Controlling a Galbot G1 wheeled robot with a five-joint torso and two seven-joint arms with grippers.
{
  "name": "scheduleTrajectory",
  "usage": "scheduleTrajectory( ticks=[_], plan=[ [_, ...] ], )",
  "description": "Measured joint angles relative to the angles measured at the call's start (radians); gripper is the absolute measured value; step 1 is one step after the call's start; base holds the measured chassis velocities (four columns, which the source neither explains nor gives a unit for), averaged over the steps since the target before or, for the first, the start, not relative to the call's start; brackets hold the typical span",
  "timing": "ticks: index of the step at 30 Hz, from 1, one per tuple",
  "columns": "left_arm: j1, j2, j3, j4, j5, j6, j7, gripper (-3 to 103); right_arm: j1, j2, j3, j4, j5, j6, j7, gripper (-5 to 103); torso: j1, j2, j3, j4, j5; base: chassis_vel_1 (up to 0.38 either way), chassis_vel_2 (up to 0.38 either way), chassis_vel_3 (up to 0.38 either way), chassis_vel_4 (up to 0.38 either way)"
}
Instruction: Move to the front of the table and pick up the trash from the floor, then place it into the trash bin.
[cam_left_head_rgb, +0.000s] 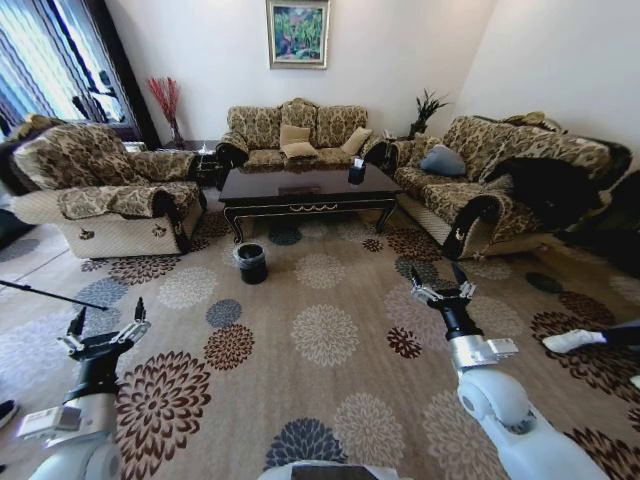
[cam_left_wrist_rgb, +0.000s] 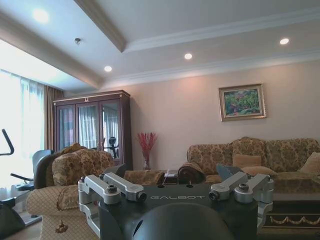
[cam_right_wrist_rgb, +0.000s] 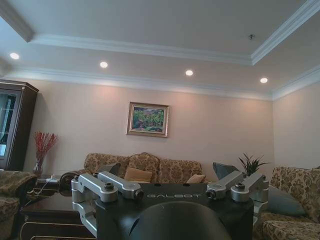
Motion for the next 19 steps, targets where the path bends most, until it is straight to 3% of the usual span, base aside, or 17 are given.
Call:
scheduleTrajectory(
  ticks=[12,19],
  plan=[
    [0.0,0.0,0.0,0.0,0.0,0.0,0.0,100,0.0,0.0,0.0,0.0,0.0,0.0,0.0,100,0.028,0.063,0.035,0.0,0.0,0.0,0.0,0.0,0.0],
    [0.0,0.0,0.0,0.0,0.0,0.0,0.0,100,0.0,0.0,0.0,0.0,0.0,0.0,0.0,100,0.034,0.077,0.043,0.0,0.0,0.0,0.0,0.0,0.0]
  ],
)
